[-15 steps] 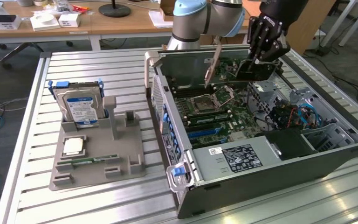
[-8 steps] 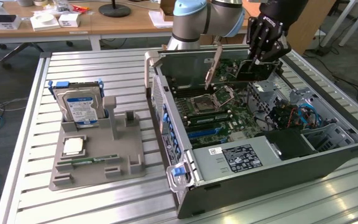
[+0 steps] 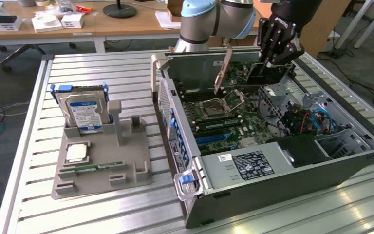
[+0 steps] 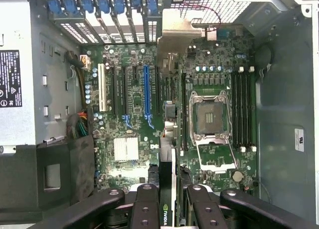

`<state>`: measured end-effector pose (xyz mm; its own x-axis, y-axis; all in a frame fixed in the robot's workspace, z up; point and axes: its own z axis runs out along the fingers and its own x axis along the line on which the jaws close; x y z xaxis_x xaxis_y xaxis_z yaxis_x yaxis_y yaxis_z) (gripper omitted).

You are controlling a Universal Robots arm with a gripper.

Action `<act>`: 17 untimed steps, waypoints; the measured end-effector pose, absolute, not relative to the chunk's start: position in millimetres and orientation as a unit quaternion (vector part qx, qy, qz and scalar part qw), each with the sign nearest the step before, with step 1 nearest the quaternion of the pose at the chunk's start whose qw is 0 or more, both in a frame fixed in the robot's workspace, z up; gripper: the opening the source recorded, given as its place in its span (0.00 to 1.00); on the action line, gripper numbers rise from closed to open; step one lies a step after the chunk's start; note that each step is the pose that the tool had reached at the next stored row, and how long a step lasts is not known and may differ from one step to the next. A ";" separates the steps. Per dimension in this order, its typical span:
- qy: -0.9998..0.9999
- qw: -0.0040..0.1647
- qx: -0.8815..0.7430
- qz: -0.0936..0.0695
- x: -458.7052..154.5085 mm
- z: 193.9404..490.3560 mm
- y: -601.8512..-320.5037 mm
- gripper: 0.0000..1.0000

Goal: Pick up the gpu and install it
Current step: 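Insert the gpu into the slot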

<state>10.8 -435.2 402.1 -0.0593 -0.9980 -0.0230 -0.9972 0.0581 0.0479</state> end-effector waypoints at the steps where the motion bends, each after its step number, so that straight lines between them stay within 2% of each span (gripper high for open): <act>1: -0.727 0.004 0.686 -0.023 10.7 402.0 -435.2 0.26; 4: -0.727 -0.009 0.686 -0.012 9.9 401.8 -435.2 0.26; 11: -0.725 -0.020 0.688 -0.004 9.9 400.4 -435.2 0.26; 17: -0.725 -0.020 0.689 -0.003 6.6 399.9 -435.3 0.26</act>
